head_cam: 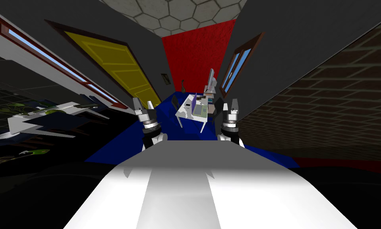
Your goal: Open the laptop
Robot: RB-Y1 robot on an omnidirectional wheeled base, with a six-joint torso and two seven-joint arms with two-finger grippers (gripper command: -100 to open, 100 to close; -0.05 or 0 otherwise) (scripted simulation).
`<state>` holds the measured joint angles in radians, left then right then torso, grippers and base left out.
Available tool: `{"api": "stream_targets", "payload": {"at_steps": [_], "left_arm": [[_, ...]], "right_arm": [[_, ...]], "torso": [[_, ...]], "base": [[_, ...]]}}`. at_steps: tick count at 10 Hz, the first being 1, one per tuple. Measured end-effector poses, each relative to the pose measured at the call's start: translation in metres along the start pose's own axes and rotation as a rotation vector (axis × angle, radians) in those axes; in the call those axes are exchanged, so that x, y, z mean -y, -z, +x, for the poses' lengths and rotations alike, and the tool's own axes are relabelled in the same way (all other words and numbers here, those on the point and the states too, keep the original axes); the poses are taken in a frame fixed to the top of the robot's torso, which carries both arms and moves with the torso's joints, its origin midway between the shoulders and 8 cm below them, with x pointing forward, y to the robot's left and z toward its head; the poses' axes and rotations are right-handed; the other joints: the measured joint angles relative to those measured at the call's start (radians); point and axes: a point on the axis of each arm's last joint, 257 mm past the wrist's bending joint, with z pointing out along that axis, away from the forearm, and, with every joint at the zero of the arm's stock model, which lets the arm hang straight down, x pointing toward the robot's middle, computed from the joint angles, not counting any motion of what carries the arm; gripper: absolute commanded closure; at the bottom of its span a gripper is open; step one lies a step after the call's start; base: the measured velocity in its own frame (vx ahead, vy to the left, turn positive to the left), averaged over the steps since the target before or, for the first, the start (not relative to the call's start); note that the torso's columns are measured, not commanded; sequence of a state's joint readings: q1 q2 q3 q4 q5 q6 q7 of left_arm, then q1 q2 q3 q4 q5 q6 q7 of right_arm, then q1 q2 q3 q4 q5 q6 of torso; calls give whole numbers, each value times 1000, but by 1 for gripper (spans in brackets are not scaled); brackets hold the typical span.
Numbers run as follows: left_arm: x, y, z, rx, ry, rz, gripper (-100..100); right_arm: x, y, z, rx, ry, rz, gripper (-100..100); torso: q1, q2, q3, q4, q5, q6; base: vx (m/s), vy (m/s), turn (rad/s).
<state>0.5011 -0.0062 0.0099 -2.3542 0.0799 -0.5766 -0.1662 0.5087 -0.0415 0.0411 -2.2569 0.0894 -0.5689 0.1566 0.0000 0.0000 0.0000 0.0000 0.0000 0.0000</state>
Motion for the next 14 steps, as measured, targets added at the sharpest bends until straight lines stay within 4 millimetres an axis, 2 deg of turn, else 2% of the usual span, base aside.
{"api": "stream_targets", "payload": {"at_steps": [2, 9, 10, 11, 14], "left_arm": [[0, 0, 0, 0, 0, 0, 0], [0, 0, 0, 0, 0, 0, 0], [0, 0, 0, 0, 0, 0, 0], [0, 0, 0, 0, 0, 0, 0], [0, 0, 0, 0, 0, 0, 0]], "right_arm": [[0, 0, 0, 0, 0, 0, 0], [0, 0, 0, 0, 0, 0, 0], [0, 0, 0, 0, 0, 0, -100], [3, 1, 1, -20, 19, 6, -100], [15, 6, 3, -82, 95, 38, -100]], "torso": [[0, 104, -209, 105, 0, 0], [0, 618, -1234, 617, 0, 0], [0, 691, -1382, 691, 0, 0], [2, 723, -1452, 724, 0, 0], [2, 737, -1476, 738, 0, 0]], "base": [[0, 0, 0], [0, 0, 0], [41, 40, -12], [54, 67, -13], [53, 93, -16]]}}
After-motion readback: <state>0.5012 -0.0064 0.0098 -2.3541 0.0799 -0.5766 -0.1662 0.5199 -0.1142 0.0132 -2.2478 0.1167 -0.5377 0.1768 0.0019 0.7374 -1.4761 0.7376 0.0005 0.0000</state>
